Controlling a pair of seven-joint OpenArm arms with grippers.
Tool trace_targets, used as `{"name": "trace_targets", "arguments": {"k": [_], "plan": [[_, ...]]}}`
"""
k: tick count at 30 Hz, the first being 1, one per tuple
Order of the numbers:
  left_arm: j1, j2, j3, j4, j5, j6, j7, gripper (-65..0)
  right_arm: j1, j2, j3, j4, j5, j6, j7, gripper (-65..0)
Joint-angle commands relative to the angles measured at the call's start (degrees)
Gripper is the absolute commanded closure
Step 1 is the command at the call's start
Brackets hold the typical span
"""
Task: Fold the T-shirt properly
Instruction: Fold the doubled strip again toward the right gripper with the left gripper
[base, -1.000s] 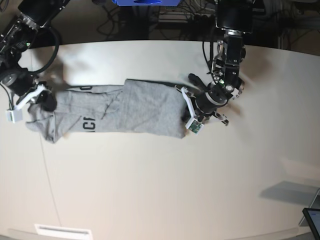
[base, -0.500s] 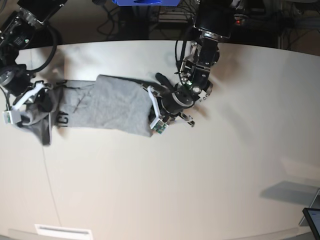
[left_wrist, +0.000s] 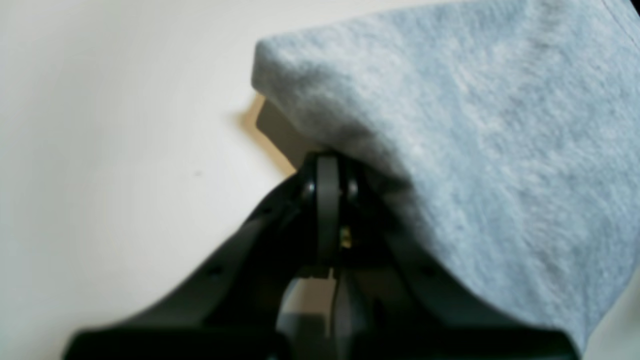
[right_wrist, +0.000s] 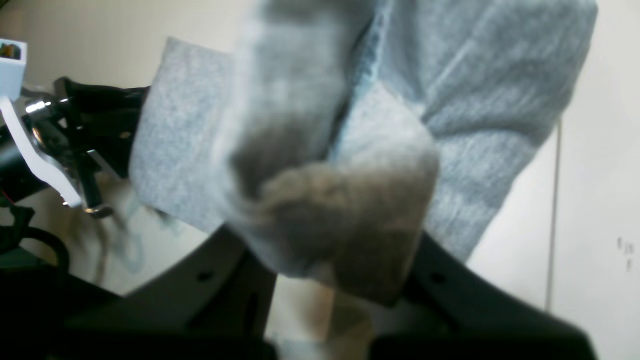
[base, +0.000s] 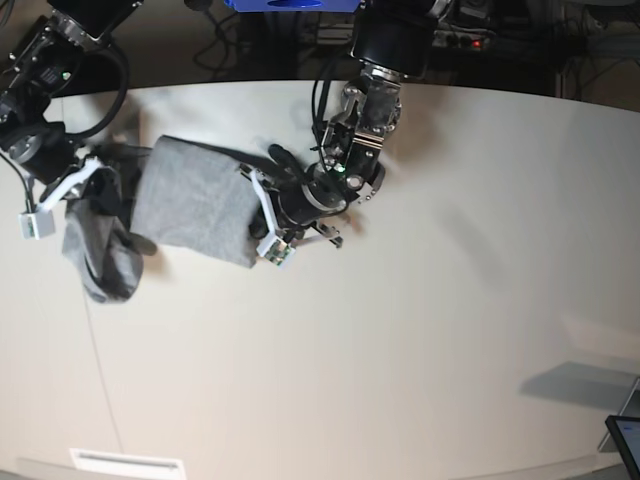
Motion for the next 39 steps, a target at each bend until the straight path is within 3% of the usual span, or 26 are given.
{"name": "trace_targets", "arguments": {"k": [1,5,7,9,12,20,28,32,39], "plan": [[0.51,0.19,0.40,-0.76,1.46,-0.72,4.97,0.0,0.15,0.48,-0.02,1.26,4.12,0.14,1.32,0.0],[0.51,0.88,0.40,-0.85,1.46,-0.72,4.97,0.0,-1.61,0.66,0.07,1.26,12.20,-0.39,1.32,0.0],[0.51,0.88,0.40,-1.20,1.46,-0.63,4.97,0.0,-3.02,0.66,0.07,1.26,14.84,-2.59,1.32,0.0],[0.51,0.88,0.40,-2.52,1.46,0.51,4.79,0.0,-4.07,0.66,0.07,1.26,17.39,-5.05,1.32,0.0],[0.07,0.88,1.89,-5.24,1.46,2.89,1.80,0.0,-5.39,0.66,-0.02,1.26,20.47,-6.02,1.58,0.0],[0.42,0.88,10.86,-6.91,0.93,6.58,0.75,0.0,-6.80,-0.40,-0.02,0.99,20.91,-6.10,1.58,0.0],[0.59,0.88,10.51,-6.91,0.93,6.93,1.27,0.0,-7.68,-0.93,-0.11,-1.38,20.82,-6.10,1.49,-0.1],[1.39,-1.92,10.33,-3.04,0.85,6.93,1.27,0.0,-8.82,-0.93,-0.28,-5.78,20.82,-6.10,1.49,-0.1],[1.21,-4.74,7.78,3.99,0.76,6.75,6.02,0.0,-9.35,-1.02,-8.63,-6.57,20.82,-6.10,2.64,-0.1]]}}
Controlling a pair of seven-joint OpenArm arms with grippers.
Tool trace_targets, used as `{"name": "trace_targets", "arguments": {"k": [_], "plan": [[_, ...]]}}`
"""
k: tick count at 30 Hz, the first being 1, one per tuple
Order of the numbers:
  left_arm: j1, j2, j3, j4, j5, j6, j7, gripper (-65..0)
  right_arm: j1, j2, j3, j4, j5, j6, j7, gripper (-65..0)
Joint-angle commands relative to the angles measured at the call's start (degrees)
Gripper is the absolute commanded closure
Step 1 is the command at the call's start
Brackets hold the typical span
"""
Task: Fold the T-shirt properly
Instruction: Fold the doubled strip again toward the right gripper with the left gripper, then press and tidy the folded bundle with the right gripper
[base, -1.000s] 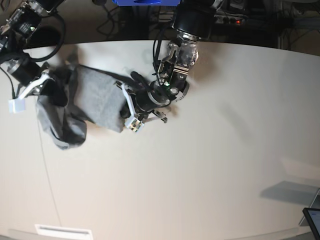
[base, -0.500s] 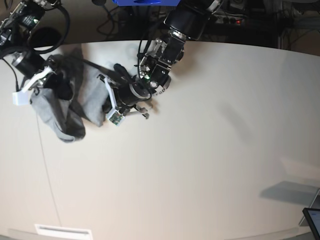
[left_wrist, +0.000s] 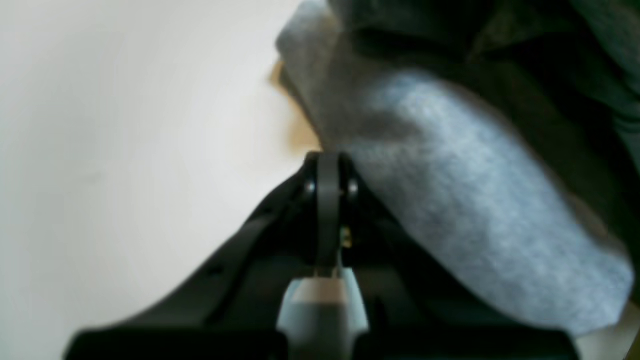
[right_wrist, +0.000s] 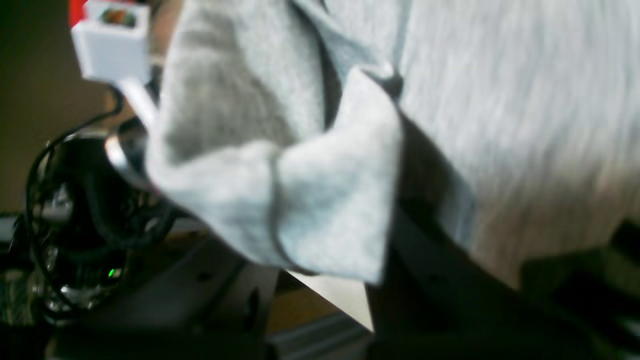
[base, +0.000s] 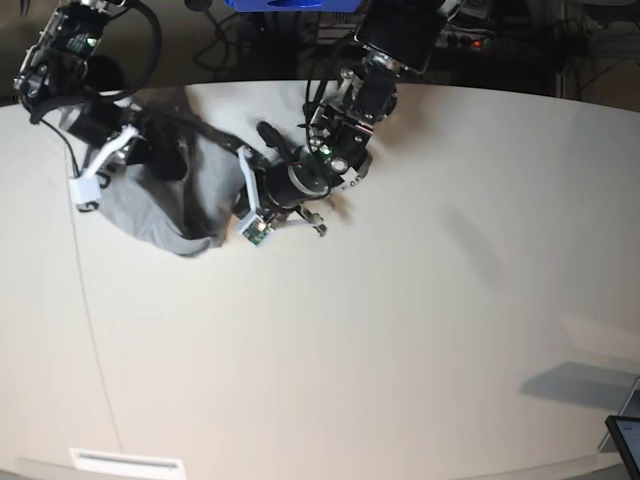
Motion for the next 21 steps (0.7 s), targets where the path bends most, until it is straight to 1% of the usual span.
{"name": "trace_targets", "arguments": {"k": [1,3,6,8,9,11,14,16,18,21], "plan": [[0.36,-0.69,-1.71,0.98,2.62,0.90,3.73,0.0,-0.01,0.41,-0.42,0.97,1.46,0.23,1.48,-0.1],[0.62,-0.87,-4.52,2.82,2.62,0.81,4.08,0.0,-0.54,0.41,-1.65,0.97,1.54,0.23,2.62,-0.1],[0.53,-2.63,-6.10,3.79,2.62,0.81,4.96,0.0,-0.72,0.41,-1.56,0.89,1.54,0.15,2.62,-0.3],[0.45,-3.94,-6.37,3.79,2.62,0.81,4.96,0.0,-1.07,0.49,-1.56,0.89,1.54,-1.61,2.45,-1.3],[0.45,-4.82,-6.37,3.70,2.62,0.81,4.96,0.0,-1.33,0.49,-1.56,0.89,1.54,-2.67,2.45,-3.6],[0.53,-6.23,-6.37,3.79,2.62,0.81,4.96,0.0,-1.68,0.49,-1.56,0.89,1.81,-3.90,2.45,-12.6],[0.53,-7.81,-6.46,3.79,2.62,0.81,4.96,0.0,-2.21,0.49,-1.48,0.89,1.89,-3.99,2.80,-27.7],[0.53,-8.69,-6.46,3.79,2.62,0.81,4.96,0.0,-2.21,0.49,-1.48,1.15,1.89,-3.99,2.80,-34.5],[0.62,-9.75,-6.46,3.79,2.53,0.81,4.96,0.0,-2.21,0.49,-1.48,1.33,2.16,-3.99,2.80,-38.0],[0.62,-10.63,-7.16,3.79,1.82,0.81,4.87,0.0,-2.12,0.93,-1.39,1.68,6.99,-3.90,2.54,-38.3]]}}
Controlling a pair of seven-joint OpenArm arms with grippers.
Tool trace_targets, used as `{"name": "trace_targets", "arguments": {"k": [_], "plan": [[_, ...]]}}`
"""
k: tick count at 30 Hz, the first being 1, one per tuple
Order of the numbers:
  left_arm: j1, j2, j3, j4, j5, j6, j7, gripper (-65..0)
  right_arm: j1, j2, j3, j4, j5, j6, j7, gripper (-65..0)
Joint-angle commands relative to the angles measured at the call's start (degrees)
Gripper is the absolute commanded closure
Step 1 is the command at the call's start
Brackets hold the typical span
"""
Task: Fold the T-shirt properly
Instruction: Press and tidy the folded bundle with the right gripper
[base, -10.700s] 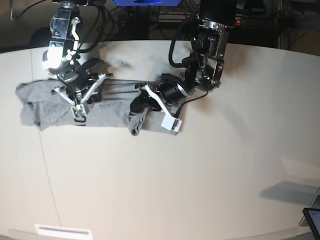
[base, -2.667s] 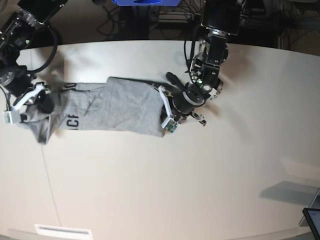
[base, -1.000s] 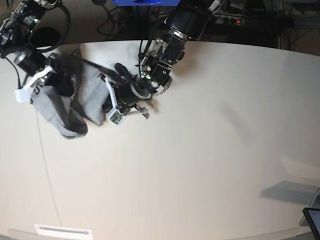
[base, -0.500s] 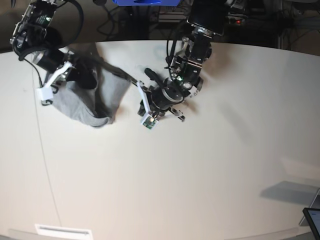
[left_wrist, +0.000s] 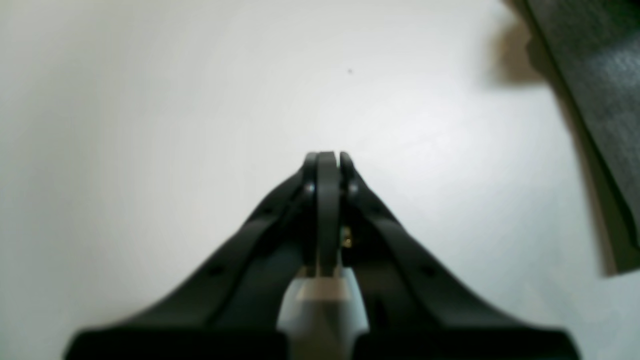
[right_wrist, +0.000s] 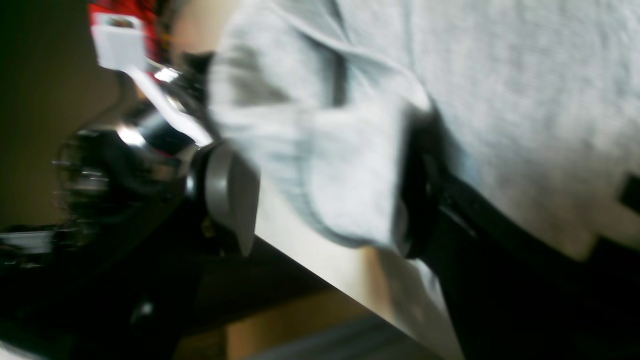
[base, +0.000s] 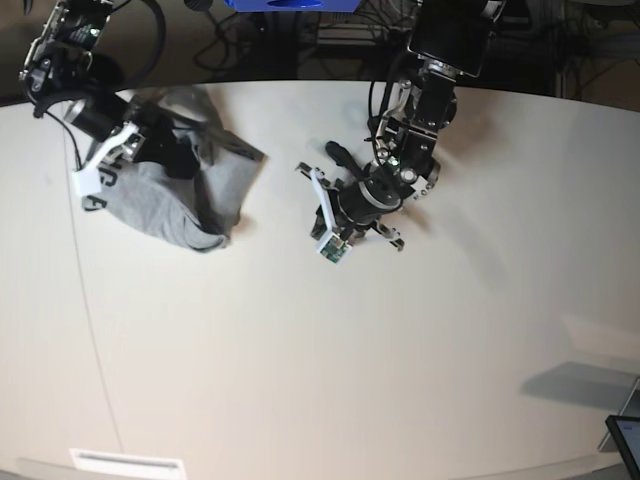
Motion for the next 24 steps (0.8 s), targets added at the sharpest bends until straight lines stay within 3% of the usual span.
{"name": "trace_targets", "arguments": {"k": [1,4,8,15,17,21,24], "plan": [[0.34,-1.23,-1.57,-0.54,1.62,0.81,4.76,0.0,0.35,0.96,0.27,2.73,3.68,0.26,0.46,-38.4],[0.34,-2.20,-6.23,-0.63,-4.00,0.72,4.67,0.0,0.00,2.54,0.27,6.69,8.08,0.17,0.90,-38.6],[-0.19,-5.54,-9.04,-0.71,-11.13,0.72,4.67,0.0,-1.23,2.72,2.82,6.69,8.08,0.17,0.72,-38.4],[-0.19,-7.30,-9.75,-0.71,-12.62,0.72,4.59,0.0,-0.97,5.18,7.92,8.27,8.08,0.26,0.64,-37.4],[-0.01,-7.03,-9.75,-0.63,-12.62,0.72,4.50,0.0,0.61,5.26,7.57,8.18,8.08,0.34,0.72,-31.6],[0.07,-6.68,-9.66,-0.36,-12.62,0.72,4.50,0.0,3.07,4.91,3.44,5.99,7.99,0.34,0.90,-0.9],[0.07,-6.33,-9.66,-0.36,-12.62,0.72,4.50,0.0,5.27,4.82,0.10,1.59,8.25,0.43,0.64,-2.0]]}}
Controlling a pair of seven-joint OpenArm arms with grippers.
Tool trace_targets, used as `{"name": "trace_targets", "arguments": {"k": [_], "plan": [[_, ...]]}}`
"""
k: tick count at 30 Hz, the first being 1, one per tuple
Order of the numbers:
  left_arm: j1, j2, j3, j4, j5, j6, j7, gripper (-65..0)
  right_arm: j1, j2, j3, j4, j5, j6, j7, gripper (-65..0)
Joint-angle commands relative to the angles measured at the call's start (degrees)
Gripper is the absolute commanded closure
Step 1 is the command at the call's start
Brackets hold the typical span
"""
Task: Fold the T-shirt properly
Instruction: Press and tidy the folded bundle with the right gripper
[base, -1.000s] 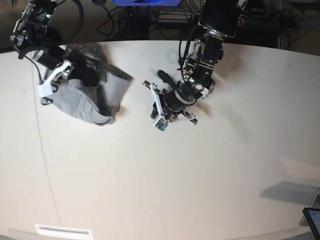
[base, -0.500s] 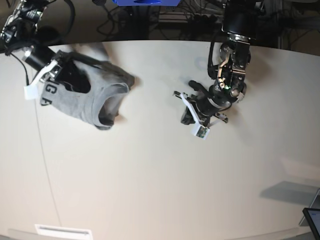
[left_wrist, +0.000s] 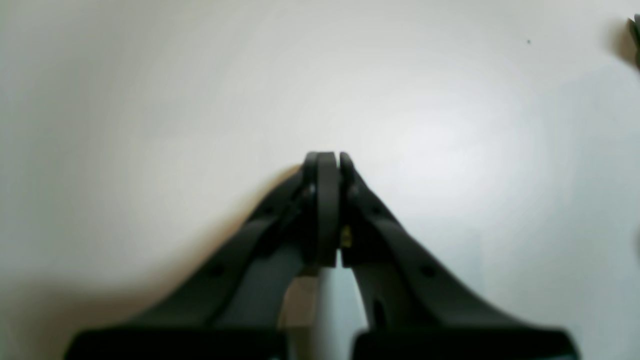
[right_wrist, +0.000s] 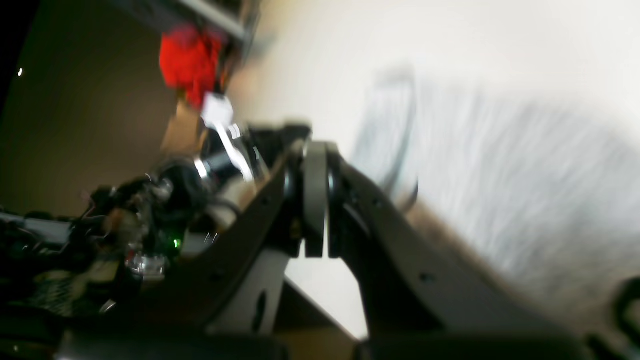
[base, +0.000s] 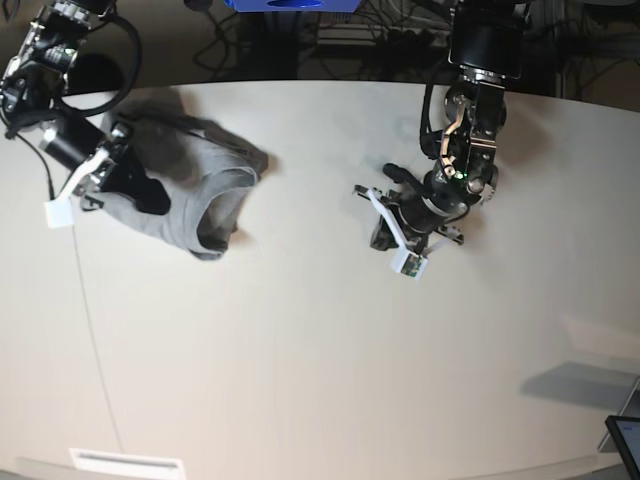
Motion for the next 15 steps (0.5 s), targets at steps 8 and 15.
{"name": "trace_targets", "arguments": {"k": [8,15], "plan": [[0.34,-0.45,0.00,0.18,1.04,0.22,2.38,0.0,6.22,-2.80,-5.29,-11.28,2.27,0.37,0.57,0.0],[0.25,-0.80,-0.09,0.01,1.22,0.22,2.38,0.0,6.48,-2.98,-8.89,-23.24,1.83,0.10,1.18,-0.1]]}}
